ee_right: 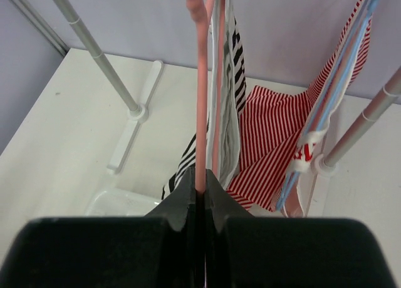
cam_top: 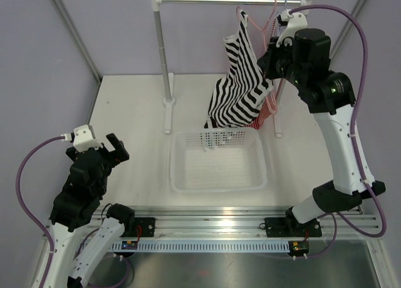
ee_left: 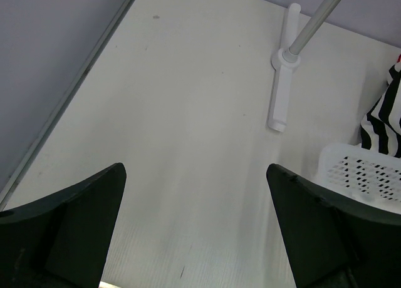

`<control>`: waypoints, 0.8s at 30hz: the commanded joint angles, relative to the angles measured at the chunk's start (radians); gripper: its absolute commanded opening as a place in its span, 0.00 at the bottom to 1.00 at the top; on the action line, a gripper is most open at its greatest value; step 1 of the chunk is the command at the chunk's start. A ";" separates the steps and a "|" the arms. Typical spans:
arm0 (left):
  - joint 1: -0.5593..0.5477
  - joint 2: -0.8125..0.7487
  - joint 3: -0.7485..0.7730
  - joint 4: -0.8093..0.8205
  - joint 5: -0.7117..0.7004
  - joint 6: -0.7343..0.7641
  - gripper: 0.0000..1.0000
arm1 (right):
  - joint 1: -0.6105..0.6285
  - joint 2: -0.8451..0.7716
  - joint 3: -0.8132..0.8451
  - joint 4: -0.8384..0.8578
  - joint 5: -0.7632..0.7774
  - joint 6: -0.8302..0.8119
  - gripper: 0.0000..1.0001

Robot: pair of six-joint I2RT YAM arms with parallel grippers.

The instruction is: Remove the tank top from the hanger

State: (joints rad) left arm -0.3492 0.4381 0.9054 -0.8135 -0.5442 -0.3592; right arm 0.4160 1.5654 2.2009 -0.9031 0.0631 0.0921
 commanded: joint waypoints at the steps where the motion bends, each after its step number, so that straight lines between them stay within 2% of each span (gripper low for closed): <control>1: 0.004 -0.002 -0.010 0.054 0.015 0.002 0.99 | 0.012 -0.116 -0.055 0.035 -0.023 -0.022 0.00; 5: 0.004 -0.001 -0.010 0.054 0.018 0.000 0.99 | 0.010 -0.209 -0.083 0.053 -0.016 -0.020 0.00; 8: 0.004 -0.001 -0.010 0.056 0.015 0.000 0.99 | 0.012 -0.235 -0.027 0.032 0.006 -0.017 0.00; 15: 0.004 -0.002 -0.007 0.054 0.006 -0.001 0.99 | 0.010 -0.237 0.303 -0.181 0.092 -0.032 0.00; 18: 0.004 -0.002 -0.005 0.056 0.007 0.002 0.99 | 0.012 -0.269 0.370 -0.236 0.090 -0.023 0.00; 22: 0.004 0.007 -0.002 0.056 0.007 0.003 0.99 | 0.012 -0.369 0.307 -0.278 0.115 0.004 0.00; 24: 0.004 0.008 0.003 0.057 0.006 0.005 0.99 | 0.010 -0.464 0.205 -0.272 0.130 0.024 0.00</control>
State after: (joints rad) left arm -0.3489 0.4385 0.8959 -0.8131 -0.5381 -0.3588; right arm 0.4191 1.1854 2.4790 -1.1576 0.1471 0.0948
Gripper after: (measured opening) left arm 0.988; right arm 0.047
